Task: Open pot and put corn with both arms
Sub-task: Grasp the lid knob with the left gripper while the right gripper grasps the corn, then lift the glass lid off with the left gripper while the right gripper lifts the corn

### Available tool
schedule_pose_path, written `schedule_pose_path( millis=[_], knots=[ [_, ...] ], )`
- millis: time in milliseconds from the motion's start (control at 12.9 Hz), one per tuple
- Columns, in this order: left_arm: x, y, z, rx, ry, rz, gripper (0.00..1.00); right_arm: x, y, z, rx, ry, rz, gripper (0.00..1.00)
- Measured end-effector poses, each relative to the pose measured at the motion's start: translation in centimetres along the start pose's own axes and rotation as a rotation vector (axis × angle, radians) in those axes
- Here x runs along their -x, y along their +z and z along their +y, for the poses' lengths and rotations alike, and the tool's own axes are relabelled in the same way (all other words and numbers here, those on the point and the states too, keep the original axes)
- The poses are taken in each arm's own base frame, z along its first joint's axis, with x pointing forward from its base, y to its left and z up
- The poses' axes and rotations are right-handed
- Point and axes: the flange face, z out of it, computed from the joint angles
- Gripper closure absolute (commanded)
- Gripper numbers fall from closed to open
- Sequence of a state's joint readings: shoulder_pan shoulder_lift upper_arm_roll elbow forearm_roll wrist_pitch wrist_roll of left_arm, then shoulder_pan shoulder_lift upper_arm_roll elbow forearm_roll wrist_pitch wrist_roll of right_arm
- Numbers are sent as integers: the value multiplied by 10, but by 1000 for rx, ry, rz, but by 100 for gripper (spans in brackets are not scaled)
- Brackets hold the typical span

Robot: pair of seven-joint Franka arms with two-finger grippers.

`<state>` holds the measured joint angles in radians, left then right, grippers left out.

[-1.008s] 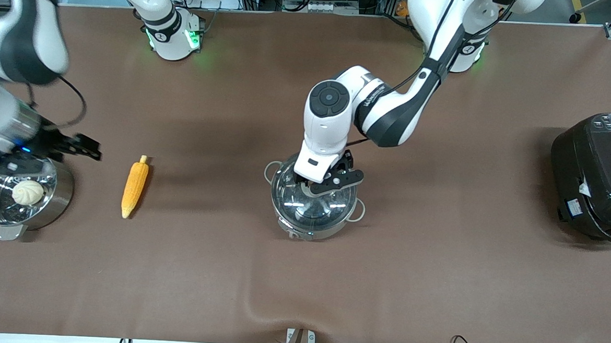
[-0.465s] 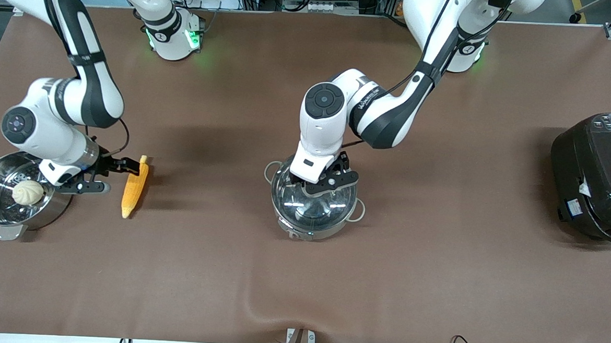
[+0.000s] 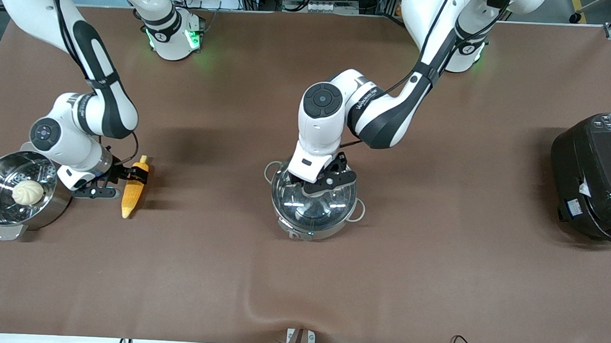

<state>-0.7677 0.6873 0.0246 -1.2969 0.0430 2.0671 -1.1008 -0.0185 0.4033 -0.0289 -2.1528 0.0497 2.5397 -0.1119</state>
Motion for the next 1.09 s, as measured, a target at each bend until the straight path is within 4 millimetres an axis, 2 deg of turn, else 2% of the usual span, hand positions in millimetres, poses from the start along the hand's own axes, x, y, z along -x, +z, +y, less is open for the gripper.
schedule_pose_path(
  millis=[78, 155, 233, 310, 388, 465, 620, 775, 853, 930, 1008, 1085],
  knots=[
    [0, 0, 0, 3, 0, 1, 52, 0, 4, 0, 1, 1, 1, 40],
    [0, 0, 1, 4, 1, 2, 54, 0, 6, 1, 1, 2, 4, 43],
    [0, 0, 2, 11, 1, 5, 61, 0, 7, 2, 0, 5, 4, 43],
    [1, -2, 4, 22, 4, 9, 72, 0, 9, 4, 0, 10, 6, 53],
    [2, -2, 4, 21, 4, 10, 88, 1, 12, 7, 1, 15, 9, 68],
    [1, -2, 4, 21, 4, 10, 100, 1, 13, 8, 1, 17, 10, 74],
    [1, -2, 4, 21, 4, 10, 100, 2, 10, 8, 0, 18, 7, 94],
    [1, -3, 4, 21, 4, 10, 100, 4, 3, 7, -5, 18, -18, 95],
    [1, -5, 5, 23, 3, 11, 100, 5, -7, 7, -10, 17, -44, 95],
    [-2, -12, 4, 24, 0, 13, 100, 4, -27, 6, -17, 15, -75, 95],
    [-5, -26, 1, 23, -5, 15, 100, 1, -54, 4, -25, 12, -108, 95],
    [-10, -48, -3, 25, -14, 19, 100, -4, -89, 1, -33, 5, -134, 95]
  ],
)
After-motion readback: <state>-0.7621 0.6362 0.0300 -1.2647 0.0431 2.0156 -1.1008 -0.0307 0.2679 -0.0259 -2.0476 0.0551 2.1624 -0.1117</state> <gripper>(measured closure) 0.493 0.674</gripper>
